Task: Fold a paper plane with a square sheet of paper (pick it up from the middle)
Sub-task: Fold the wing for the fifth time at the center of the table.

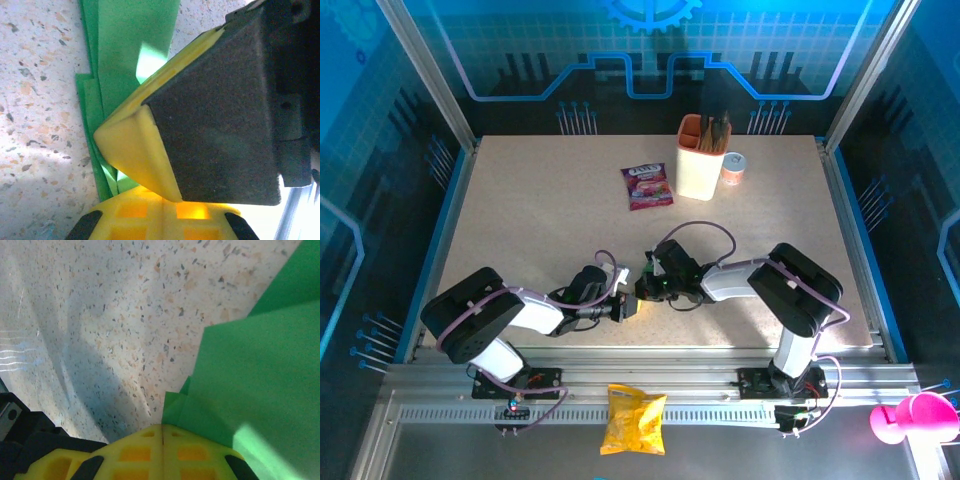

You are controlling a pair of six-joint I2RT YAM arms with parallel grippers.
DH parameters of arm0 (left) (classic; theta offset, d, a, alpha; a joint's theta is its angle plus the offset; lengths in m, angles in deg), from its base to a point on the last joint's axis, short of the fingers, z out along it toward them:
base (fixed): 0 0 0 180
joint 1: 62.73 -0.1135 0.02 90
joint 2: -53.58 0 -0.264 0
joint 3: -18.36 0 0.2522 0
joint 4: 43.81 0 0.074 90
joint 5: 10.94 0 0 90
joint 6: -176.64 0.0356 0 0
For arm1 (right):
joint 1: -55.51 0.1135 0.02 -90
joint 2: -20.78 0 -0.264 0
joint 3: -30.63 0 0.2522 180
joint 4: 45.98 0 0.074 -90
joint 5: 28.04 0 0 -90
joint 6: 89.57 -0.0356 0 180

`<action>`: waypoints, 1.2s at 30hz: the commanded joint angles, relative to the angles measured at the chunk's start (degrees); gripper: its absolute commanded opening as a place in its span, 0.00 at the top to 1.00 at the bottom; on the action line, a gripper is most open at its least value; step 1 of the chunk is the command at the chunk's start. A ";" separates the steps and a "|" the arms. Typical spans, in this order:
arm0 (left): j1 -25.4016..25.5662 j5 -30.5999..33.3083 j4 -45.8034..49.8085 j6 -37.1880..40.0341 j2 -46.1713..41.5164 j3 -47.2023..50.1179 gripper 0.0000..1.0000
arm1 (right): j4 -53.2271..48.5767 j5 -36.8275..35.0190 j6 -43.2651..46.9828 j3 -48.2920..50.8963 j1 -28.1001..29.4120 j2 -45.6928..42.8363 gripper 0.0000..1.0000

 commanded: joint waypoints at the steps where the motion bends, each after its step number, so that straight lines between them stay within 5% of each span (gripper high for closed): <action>1: -0.13 2.78 8.27 -0.26 3.64 0.25 1.00 | -0.73 -3.16 -1.87 0.29 -0.03 1.72 1.00; 36: -0.15 3.35 13.02 -0.24 8.30 -0.99 1.00 | -6.27 -2.59 2.77 -1.86 -15.20 1.75 1.00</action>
